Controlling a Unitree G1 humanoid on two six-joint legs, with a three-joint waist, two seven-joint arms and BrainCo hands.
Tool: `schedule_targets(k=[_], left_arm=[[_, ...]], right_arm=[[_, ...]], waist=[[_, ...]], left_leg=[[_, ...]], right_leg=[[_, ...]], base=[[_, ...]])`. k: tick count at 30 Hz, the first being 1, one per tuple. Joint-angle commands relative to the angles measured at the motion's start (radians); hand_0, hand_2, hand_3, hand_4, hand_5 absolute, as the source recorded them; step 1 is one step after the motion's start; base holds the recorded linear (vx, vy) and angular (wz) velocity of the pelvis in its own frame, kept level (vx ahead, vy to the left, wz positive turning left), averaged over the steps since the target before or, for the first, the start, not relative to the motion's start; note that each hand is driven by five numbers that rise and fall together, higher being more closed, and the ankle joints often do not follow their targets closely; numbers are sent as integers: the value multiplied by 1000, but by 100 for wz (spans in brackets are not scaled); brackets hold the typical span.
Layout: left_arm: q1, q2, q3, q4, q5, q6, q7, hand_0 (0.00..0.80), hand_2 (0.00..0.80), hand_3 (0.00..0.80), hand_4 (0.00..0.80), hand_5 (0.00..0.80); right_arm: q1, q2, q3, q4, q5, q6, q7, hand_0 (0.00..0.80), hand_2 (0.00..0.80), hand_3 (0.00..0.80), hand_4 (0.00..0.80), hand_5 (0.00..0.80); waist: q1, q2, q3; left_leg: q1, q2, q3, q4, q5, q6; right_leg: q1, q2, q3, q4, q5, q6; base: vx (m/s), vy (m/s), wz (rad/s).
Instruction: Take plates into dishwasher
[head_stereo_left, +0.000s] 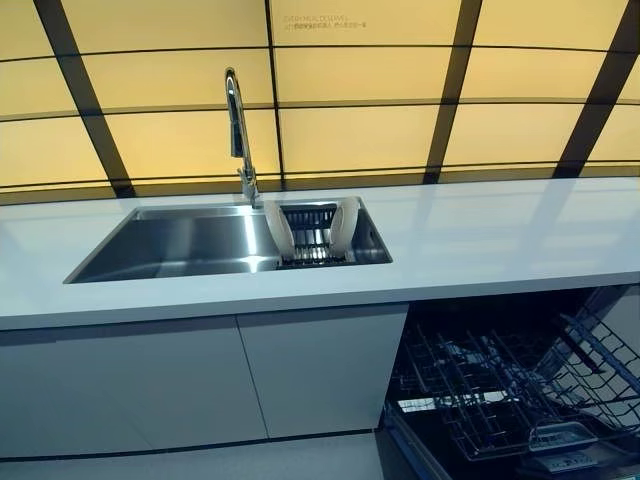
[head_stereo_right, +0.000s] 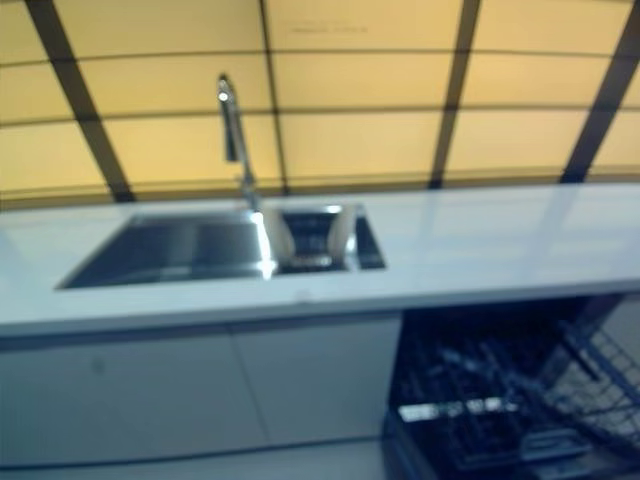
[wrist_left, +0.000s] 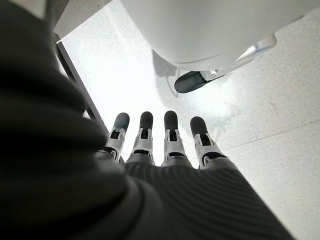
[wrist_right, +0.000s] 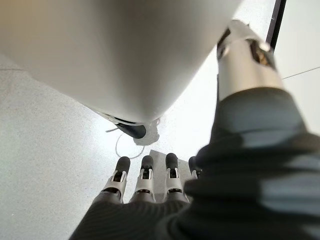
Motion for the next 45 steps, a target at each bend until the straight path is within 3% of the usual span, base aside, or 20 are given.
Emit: schedule_targets(k=[1,12,19,21,24,26,31,37,45], left_arm=[[-83,1,4,39,23,-31,-2,0,0,0,0,0],[-74,1,11,45,44,-18,15,0,0,0,0,0],[-63,-1,14,53,66,14,-5,0,0,0,0,0],[-59,7,14,44,69,22,-8,0,0,0,0,0],[-37,25,20,13,63,31,-2,0,0,0,0,0],[-26,33,33,2,62,34,1,0,0,0,0,0],[-36,45,54,15,57,46,-7,0,0,0,0,0],[-32,42,54,38,52,41,-3,0,0,0,0,0],[-33,65,39,67,82,27,-24,0,0,0,0,0]], right_arm=[[-62,30,38,28,13,-26,-9,0,0,0,0,0],[-54,35,38,35,11,-36,-6,0,0,0,0,0],[-58,38,39,-16,93,-200,37,0,0,0,0,0],[-63,27,48,-124,154,-237,61,0,0,0,0,0],[-62,-11,68,-490,233,-137,38,0,0,0,0,0],[-64,-41,65,-695,264,-120,24,0,0,0,0,0],[-152,-132,34,-1037,273,-156,-32,0,0,0,0,0],[-363,-192,-73,-1204,359,-144,-109,0,0,0,0,0],[-535,-223,-128,-1305,407,-170,-224,0,0,0,0,0]], waist=[[28,-66,26],[30,-70,19],[35,-73,1],[35,-79,0],[26,-94,-1],[17,-102,-4],[5,-109,-21],[12,-111,-40],[24,-108,-42]], left_leg=[[-6,-139,-1,-3,-56,124],[1,-137,0,-3,-61,121],[14,-137,-3,-3,-63,118],[18,-136,0,-3,-63,118],[21,-131,16,-3,-65,118],[22,-128,26,-3,-68,118],[28,-128,47,-3,-77,119],[49,-132,65,-3,-93,129],[76,-143,67,7,-112,154]], right_leg=[[-11,22,-3,3,4,8],[-5,24,2,3,1,8],[8,24,-2,3,-1,10],[12,24,-1,3,1,11],[12,24,3,3,2,14],[12,23,5,3,2,14],[11,19,16,3,1,20],[22,7,28,4,-2,22],[20,-24,52,61,-9,43]], base=[[0,0,0],[12,-1,0],[29,2,1],[0,0,0],[0,0,0],[-2,2,-2],[13,32,-9],[42,61,-12],[56,87,-6]])
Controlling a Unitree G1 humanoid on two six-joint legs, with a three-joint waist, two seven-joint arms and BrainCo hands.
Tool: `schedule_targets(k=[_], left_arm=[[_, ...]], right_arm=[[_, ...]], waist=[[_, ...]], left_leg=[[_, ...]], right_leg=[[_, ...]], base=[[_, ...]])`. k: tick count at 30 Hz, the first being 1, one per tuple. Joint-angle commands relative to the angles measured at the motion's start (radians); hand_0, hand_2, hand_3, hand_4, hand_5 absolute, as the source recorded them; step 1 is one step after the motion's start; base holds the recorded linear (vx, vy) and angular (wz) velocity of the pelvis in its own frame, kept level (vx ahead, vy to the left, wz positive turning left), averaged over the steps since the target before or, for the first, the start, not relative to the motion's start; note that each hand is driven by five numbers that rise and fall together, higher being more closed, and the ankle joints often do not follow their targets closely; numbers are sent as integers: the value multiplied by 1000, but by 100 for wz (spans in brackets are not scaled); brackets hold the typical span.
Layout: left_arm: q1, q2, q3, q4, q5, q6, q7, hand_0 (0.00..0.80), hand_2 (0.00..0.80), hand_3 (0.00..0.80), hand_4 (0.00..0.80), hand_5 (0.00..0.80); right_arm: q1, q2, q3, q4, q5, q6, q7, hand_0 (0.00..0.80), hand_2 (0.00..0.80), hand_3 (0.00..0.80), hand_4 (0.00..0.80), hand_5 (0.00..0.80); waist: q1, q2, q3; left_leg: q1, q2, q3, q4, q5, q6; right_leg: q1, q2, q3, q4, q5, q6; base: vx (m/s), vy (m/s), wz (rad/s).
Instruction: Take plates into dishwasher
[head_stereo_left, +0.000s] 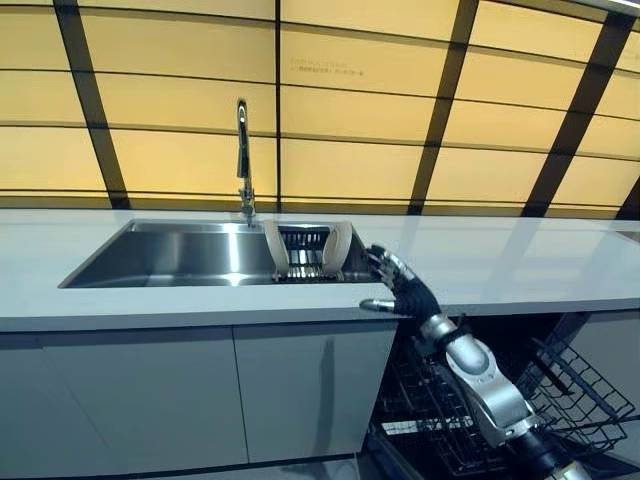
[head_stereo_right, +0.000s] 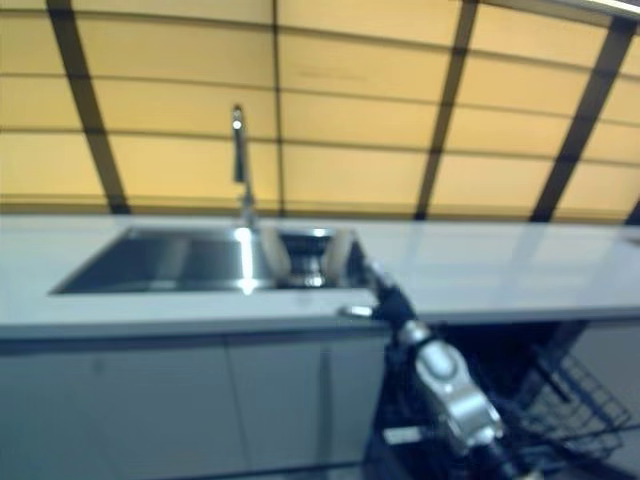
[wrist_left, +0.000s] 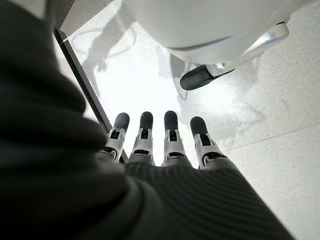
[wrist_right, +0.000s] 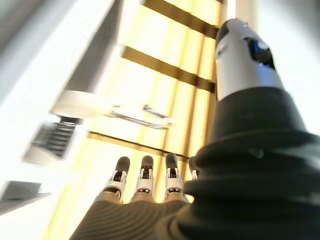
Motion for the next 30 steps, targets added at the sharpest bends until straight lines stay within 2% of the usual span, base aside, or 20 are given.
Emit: schedule_targets(k=[1,5,7,8,10,12,14,15,17,20,22,24,26,28,30], left_arm=[[-75,27,-18,79,42,-24,-12,0,0,0,0,0],[-82,40,-38,68,49,-5,-16,0,0,0,0,0],[-89,57,-50,72,52,2,-15,0,0,0,0,0],[-91,59,-50,73,53,4,-15,0,0,0,0,0],[-101,70,-55,70,68,21,-22,0,0,0,0,0],[-106,82,-64,61,82,45,-21,0,0,0,0,0],[-109,85,-63,60,71,49,-22,0,0,0,0,0],[-117,82,-51,60,63,55,-31,0,0,0,0,0],[-115,70,-50,59,68,66,-30,0,0,0,0,0],[-105,58,-53,58,89,87,-33,0,0,0,0,0],[-93,48,-70,72,117,100,-42,0,0,0,0,0],[-86,49,-73,72,121,102,-42,0,0,0,0,0],[-71,63,-66,70,110,100,-37,0,0,0,0,0],[-57,74,-49,77,113,95,-31,0,0,0,0,0],[-43,86,-39,91,110,83,-25,0,0,0,0,0]], right_arm=[[-140,-29,-63,-67,21,-70,-83,0,0,0,0,0],[-208,-75,-77,-61,-38,-54,-144,0,0,0,0,0],[-248,-115,-78,-41,-39,-49,-174,0,0,0,0,0],[-251,-118,-78,-38,-40,-50,-177,0,0,0,0,0],[-266,-145,-84,-24,-31,-49,-193,0,0,0,0,0],[-290,-169,-83,14,-20,-54,-217,0,0,0,0,0],[-304,-176,-78,30,-14,-58,-232,0,0,0,0,0],[-315,-181,-83,58,-22,-69,-241,0,0,0,0,0],[-318,-195,-93,67,-14,-69,-253,0,0,0,0,0],[-320,-216,-97,74,1,-57,-263,0,0,0,0,0],[-335,-232,-94,87,17,-28,-268,0,0,0,0,0],[-336,-241,-93,84,19,-20,-275,0,0,0,0,0],[-338,-245,-103,73,29,-15,-282,0,0,0,0,0],[-351,-244,-108,72,27,-14,-283,0,0,0,0,0],[-377,-243,-105,75,33,-6,-293,0,0,0,0,0]], waist=[[4,-22,22],[7,-18,30],[10,-11,44],[10,-10,45],[11,1,53],[14,6,58],[12,-2,61],[6,-20,60],[-1,-37,59],[-14,-49,61],[-34,-53,71],[-43,-46,81],[-41,-51,99],[-31,-60,100],[-20,-63,94]], left_leg=[[13,-121,-2,18,-105,143],[-7,-133,-28,48,-106,161],[-33,-141,-54,77,-101,169],[-36,-143,-56,79,-101,170],[-41,-140,-72,90,-105,171],[-41,-139,-77,104,-115,173],[-37,-149,-79,109,-123,175],[-28,-172,-93,117,-133,176],[-14,-191,-121,128,-148,173],[19,-202,-149,126,-166,173],[69,-211,-202,110,-166,176],[90,-205,-221,112,-172,177],[109,-207,-233,135,-199,184],[112,-220,-242,151,-227,198],[114,-226,-245,167,-247,199]], right_leg=[[-20,-9,-3,78,-30,34],[-73,-40,21,202,-12,52],[-131,-70,41,338,57,43],[-138,-73,44,350,64,42],[-194,-84,50,467,118,42],[-243,-83,39,523,133,45],[-256,-64,32,488,130,47],[-253,-31,16,388,104,44],[-240,1,2,272,72,42],[-264,32,2,176,98,56],[-326,53,19,93,158,70],[-351,56,14,67,178,72],[-378,35,-14,63,208,73],[-358,21,-16,72,218,70],[-342,10,-28,100,220,66]], base=[[52,154,-8],[5,122,-5],[-21,140,-19],[2,97,-39],[6,117,-28],[27,119,10],[120,45,16],[252,-2,2],[293,-53,-8],[307,-74,6],[590,-154,26],[403,-129,35],[469,-220,55],[467,-247,13],[432,-239,3]])
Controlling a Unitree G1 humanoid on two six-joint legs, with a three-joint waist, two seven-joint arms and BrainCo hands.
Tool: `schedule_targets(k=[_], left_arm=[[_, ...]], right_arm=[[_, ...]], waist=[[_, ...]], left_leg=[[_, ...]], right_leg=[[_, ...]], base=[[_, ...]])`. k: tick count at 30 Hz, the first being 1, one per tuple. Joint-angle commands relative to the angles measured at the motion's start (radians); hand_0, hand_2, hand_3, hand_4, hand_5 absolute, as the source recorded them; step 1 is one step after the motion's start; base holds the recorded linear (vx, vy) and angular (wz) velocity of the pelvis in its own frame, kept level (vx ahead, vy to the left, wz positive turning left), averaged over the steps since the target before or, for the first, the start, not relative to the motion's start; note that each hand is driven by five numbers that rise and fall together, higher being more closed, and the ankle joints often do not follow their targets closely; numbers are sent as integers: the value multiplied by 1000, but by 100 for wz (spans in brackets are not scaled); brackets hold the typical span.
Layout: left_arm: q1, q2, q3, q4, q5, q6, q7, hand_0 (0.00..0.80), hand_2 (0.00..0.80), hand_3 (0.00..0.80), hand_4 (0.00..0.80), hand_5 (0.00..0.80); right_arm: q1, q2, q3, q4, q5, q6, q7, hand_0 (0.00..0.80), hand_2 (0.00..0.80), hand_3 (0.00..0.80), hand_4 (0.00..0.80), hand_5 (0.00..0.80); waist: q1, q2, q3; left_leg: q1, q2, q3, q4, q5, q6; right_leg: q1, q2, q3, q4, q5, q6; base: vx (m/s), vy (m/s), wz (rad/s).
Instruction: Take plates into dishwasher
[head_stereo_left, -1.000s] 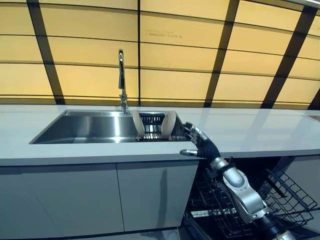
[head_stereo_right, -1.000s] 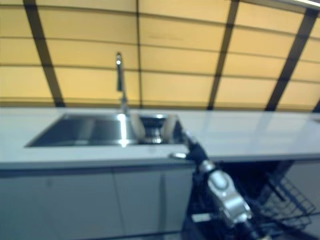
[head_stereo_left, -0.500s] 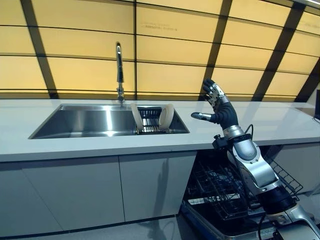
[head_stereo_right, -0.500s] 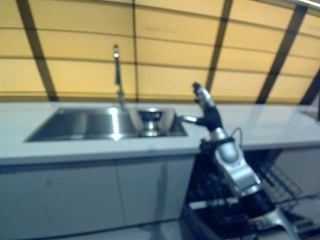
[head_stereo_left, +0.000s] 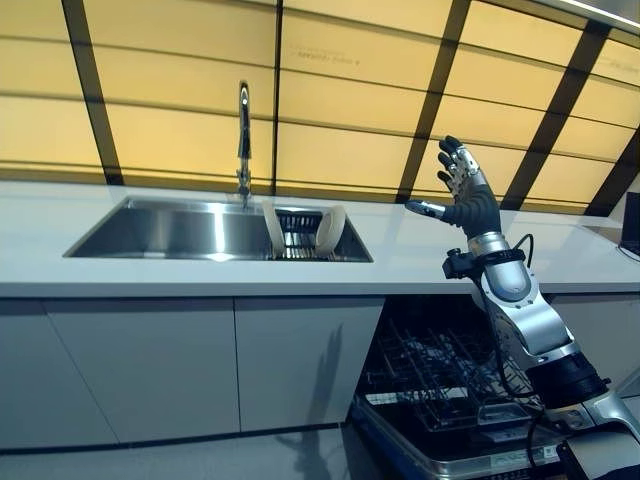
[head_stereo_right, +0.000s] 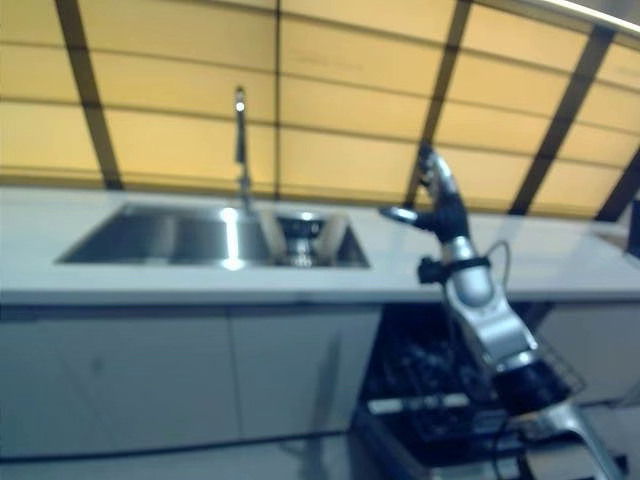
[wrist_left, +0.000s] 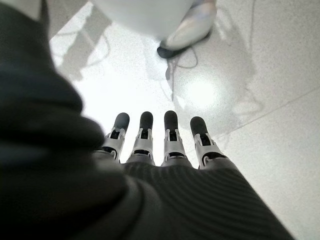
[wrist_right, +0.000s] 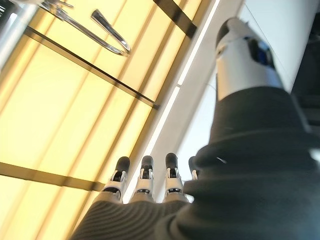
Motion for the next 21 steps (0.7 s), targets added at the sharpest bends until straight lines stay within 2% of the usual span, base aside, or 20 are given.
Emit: schedule_targets(k=[1,2,4,5,6,7,8,9,11,12,13,14,15,16,17,18,20,21], left_arm=[[67,34,-7,24,23,-30,3,0,0,0,0,0],[74,35,2,31,2,-55,-2,0,0,0,0,0],[69,27,3,38,-13,-74,-1,0,0,0,0,0],[74,11,13,38,-52,-103,9,0,0,0,0,0],[82,3,24,33,-72,-119,8,0,0,0,0,0],[92,-6,36,24,-79,-144,9,0,0,0,0,0],[97,-10,39,20,-79,-154,9,0,0,0,0,0],[107,-21,40,6,-76,-180,9,0,0,0,0,0],[119,-36,27,-26,-83,-204,31,0,0,0,0,0],[116,-36,21,-64,-95,-193,36,0,0,0,0,0],[113,-35,21,-73,-97,-187,35,0,0,0,0,0],[102,-27,18,-96,-96,-172,31,0,0,0,0,0],[101,-21,19,-101,-90,-169,29,0,0,0,0,0],[101,-20,20,-102,-88,-168,29,0,0,0,0,0],[101,-11,25,-105,-83,-157,29,0,0,0,0,0],[101,-9,23,-106,-79,-146,30,0,0,0,0,0],[107,-13,15,-105,-70,-130,42,0,0,0,0,0],[113,-15,11,-103,-70,-128,48,0,0,0,0,0]], right_arm=[[-150,-30,-46,38,27,-16,-31,0,0,0,0,0],[-171,-21,-42,38,27,-4,-32,0,0,0,0,0],[-191,-10,-33,45,23,10,-22,0,0,0,0,0],[-195,1,-22,51,27,25,-12,0,0,0,0,0],[-191,4,-15,55,27,30,-7,0,0,0,0,0],[-184,2,-7,64,44,21,-2,0,0,0,0,0],[-179,1,-5,67,54,15,-2,0,0,0,0,0],[-164,-8,-2,73,70,3,7,0,0,0,0,0],[-139,-23,-2,82,81,-20,11,0,0,0,0,0],[-123,-23,-6,77,90,-27,3,0,0,0,0,0],[-118,-20,-8,74,87,-27,1,0,0,0,0,0],[-110,1,-6,66,62,-29,-10,0,0,0,0,0],[-117,15,1,65,52,-24,-19,0,0,0,0,0],[-120,20,4,66,49,-22,-22,0,0,0,0,0],[-142,35,17,76,35,-4,-38,0,0,0,0,0],[-155,40,26,86,42,3,-48,0,0,0,0,0],[-171,46,45,104,49,4,-65,0,0,0,0,0],[-173,45,50,110,49,4,-64,0,0,0,0,0]], waist=[[64,-14,-66],[67,1,-86],[62,19,-111],[58,34,-135],[58,43,-143],[56,44,-152],[56,39,-156],[62,25,-155],[79,-9,-135],[97,-18,-116],[102,-17,-110],[122,-7,-95],[133,-5,-90],[136,-6,-87],[153,5,-88],[169,13,-89],[199,27,-89],[209,32,-88]], left_leg=[[98,-43,-40,-83,-64,5],[130,-21,-36,-74,-86,-21],[155,6,-22,-66,-89,-51],[149,37,17,16,-26,-90],[143,57,41,97,22,-116],[122,69,66,197,107,-146],[105,66,74,232,145,-155],[17,56,99,410,211,-173],[-178,44,152,710,220,-170],[-306,55,165,775,186,-151],[-331,55,167,782,168,-143],[-365,44,175,640,136,-121],[-343,45,186,529,128,-114],[-332,45,191,499,127,-111],[-303,53,188,288,148,-116],[-309,44,163,166,178,-124],[-347,35,105,-20,246,-144],[-361,38,95,-88,288,-155]], right_leg=[[-118,-19,3,-246,333,-42],[-114,-25,-28,-207,288,-64],[-103,-27,-50,-204,247,-90],[-70,-22,-51,-221,210,-114],[-46,-12,-57,-231,197,-125],[-15,-4,-59,-254,189,-138],[-4,-6,-56,-264,187,-143],[38,-8,-41,-288,179,-162],[102,-26,-26,-302,162,-193],[145,-31,-31,-302,144,-200],[155,-30,-33,-304,141,-200],[186,-16,-32,-314,128,-191],[201,-9,-30,-320,120,-186],[206,-9,-27,-322,118,-184],[229,12,-17,-335,101,-178],[246,26,0,-343,92,-175],[276,51,44,-357,80,-174],[295,60,63,-362,72,-175]], base=[[522,-262,-2],[472,-219,10],[355,-130,18],[411,-158,25],[456,-220,40],[267,-168,42],[274,-217,51],[235,-226,43],[293,-295,12],[254,-221,-26],[321,-146,-17],[307,-56,-6],[305,-41,-8],[346,18,-32],[372,55,-40],[471,79,-43],[394,70,-23],[383,70,-13]])
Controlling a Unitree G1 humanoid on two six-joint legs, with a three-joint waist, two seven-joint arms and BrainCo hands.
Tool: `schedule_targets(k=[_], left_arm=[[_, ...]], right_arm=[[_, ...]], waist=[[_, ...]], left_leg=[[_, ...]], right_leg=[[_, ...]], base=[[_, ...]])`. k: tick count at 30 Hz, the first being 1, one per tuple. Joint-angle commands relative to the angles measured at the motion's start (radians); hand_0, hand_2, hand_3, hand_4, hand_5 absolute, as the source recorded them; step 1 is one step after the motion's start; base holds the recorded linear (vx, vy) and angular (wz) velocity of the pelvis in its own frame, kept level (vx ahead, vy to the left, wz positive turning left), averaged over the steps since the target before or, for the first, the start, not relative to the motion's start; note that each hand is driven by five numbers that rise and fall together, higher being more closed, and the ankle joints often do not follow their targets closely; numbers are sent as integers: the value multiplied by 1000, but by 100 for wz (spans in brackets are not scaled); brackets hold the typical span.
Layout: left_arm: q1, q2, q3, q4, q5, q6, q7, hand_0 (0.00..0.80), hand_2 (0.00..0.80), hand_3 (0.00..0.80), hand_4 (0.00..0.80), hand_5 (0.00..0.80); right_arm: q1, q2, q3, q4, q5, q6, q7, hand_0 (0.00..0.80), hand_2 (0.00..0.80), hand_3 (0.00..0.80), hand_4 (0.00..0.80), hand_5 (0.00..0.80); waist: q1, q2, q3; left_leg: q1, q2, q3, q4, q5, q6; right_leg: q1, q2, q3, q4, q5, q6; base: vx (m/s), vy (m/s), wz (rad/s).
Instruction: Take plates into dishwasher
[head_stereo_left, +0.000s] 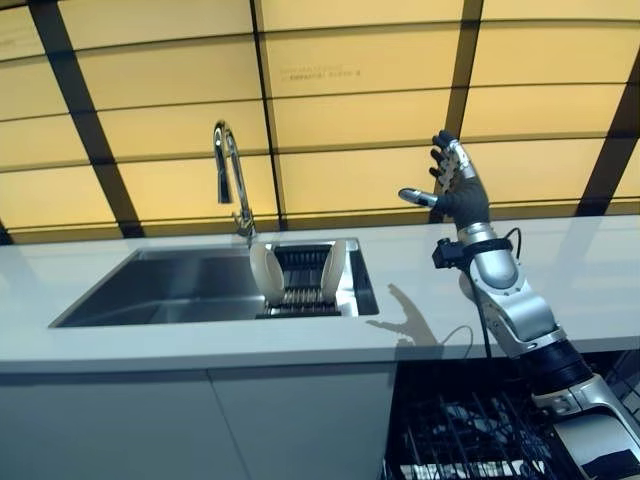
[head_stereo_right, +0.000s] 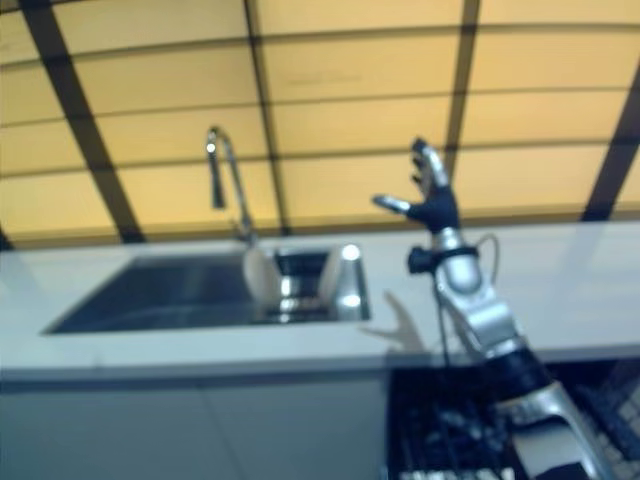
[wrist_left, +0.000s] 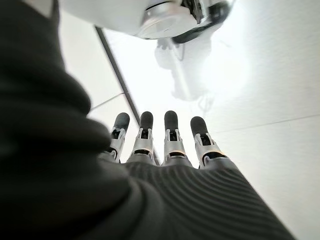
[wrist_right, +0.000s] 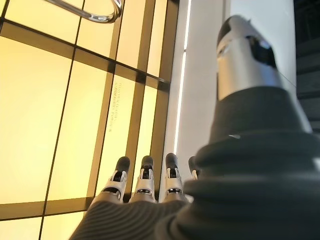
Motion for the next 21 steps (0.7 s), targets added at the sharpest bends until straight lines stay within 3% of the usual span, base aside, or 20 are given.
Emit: schedule_targets(k=[1,4,6,10,12,15,16,18,19,21], left_arm=[[4,-14,-52,0,9,11,17,0,0,0,0,0],[15,-15,-49,23,3,2,21,0,0,0,0,0],[13,-18,-44,40,-11,-1,20,0,0,0,0,0],[-10,-25,-46,54,-6,18,22,0,0,0,0,0],[-24,-21,-57,54,-2,15,16,0,0,0,0,0],[-50,-16,-85,52,-17,8,8,0,0,0,0,0],[-57,-11,-97,54,-15,-2,4,0,0,0,0,0],[-62,-4,-111,50,-10,-11,6,0,0,0,0,0],[-71,4,-114,37,-22,2,4,0,0,0,0,0],[-81,14,-110,21,-26,13,-3,0,0,0,0,0]], right_arm=[[-96,-21,-9,19,-1,-28,-15,0,0,0,0,0],[-83,-39,-10,23,11,-26,12,0,0,0,0,0],[-66,-52,-16,23,19,-28,36,0,0,0,0,0],[1,-60,-58,26,20,-39,68,0,0,0,0,0],[34,-69,-76,18,33,-41,66,0,0,0,0,0],[102,-62,-116,12,23,-58,76,0,0,0,0,0],[133,-59,-137,4,19,-61,88,0,0,0,0,0],[157,-62,-150,-11,26,-52,93,0,0,0,0,0],[171,-63,-157,-13,27,-51,102,0,0,0,0,0],[167,-70,-157,-7,25,-41,98,0,0,0,0,0]], waist=[[99,-8,25],[104,-1,23],[96,-4,17],[81,-27,-20],[79,-37,-36],[63,-44,-54],[57,-33,-55],[42,-11,-46],[29,4,-38],[21,8,-29]], left_leg=[[-33,-14,-24,-167,175,-10],[-63,-1,-13,-200,199,-18],[-59,5,1,-155,175,-6],[1,-6,32,-130,82,44],[11,-18,34,-121,63,64],[45,-42,23,-147,59,101],[67,-41,31,-157,52,110],[105,-32,36,-168,37,117],[141,-28,40,-186,29,120],[172,-28,37,-205,26,117]], right_leg=[[20,36,110,2,24,81],[58,43,139,2,-9,83],[70,26,146,8,-27,91],[87,-35,101,38,-62,133],[79,-59,87,79,-67,151],[7,-105,70,266,26,180],[-48,-134,41,412,90,181],[-141,-148,29,565,127,177],[-197,-153,13,597,119,168],[-224,-153,-8,512,89,156]], base=[[371,83,-25],[299,119,-47],[262,208,-44],[306,234,-47],[254,213,-7],[241,252,-15],[246,322,-9],[220,287,-9],[202,197,-9],[187,64,7]])
